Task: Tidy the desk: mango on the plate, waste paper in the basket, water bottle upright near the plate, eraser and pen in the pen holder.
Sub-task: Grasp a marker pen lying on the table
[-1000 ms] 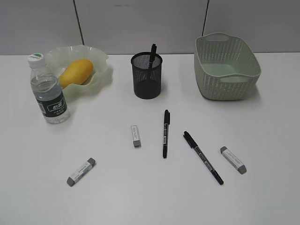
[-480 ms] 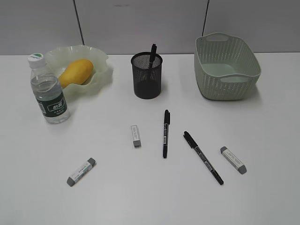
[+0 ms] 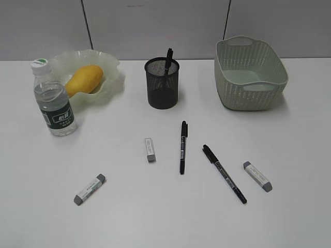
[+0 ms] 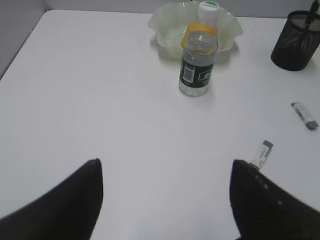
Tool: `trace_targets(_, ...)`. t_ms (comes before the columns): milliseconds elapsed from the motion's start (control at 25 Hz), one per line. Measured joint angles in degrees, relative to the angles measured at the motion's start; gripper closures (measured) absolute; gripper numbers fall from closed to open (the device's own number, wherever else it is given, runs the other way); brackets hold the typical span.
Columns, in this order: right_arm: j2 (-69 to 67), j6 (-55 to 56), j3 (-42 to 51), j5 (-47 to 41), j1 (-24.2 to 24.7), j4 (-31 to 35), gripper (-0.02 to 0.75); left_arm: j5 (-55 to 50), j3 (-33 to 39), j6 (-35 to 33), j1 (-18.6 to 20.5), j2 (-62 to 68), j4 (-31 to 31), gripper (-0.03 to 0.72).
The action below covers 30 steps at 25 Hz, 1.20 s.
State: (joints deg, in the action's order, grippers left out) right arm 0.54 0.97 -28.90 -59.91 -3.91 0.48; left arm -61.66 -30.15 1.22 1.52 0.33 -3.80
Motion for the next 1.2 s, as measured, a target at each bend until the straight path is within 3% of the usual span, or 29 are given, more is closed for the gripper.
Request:
trace_targets(280,0.0,0.0,0.0,0.0,0.0,0.0,0.501,-7.8,-8.9,0.0,0.0,17.4,0.0,0.097)
trace_targets(800,0.0,0.0,0.0,0.1,0.0,0.0,0.501,-7.9,-23.0,1.7,-1.1,56.9,-3.7,0.127)
trace_targets(880,0.0,0.0,0.0,0.1,0.0,0.0,0.501,-7.9,-24.3,4.2,-5.5,58.7,-3.2,0.134)
trace_targets(1080,0.0,0.0,0.0,0.1,0.0,0.1,0.501,-8.0,-27.9,16.9,-24.9,63.0,-0.8,0.138)
trace_targets(1200,0.0,0.0,0.0,0.1,0.0,0.1,0.501,-8.1,-31.4,22.5,-34.2,68.8,0.9,0.143)
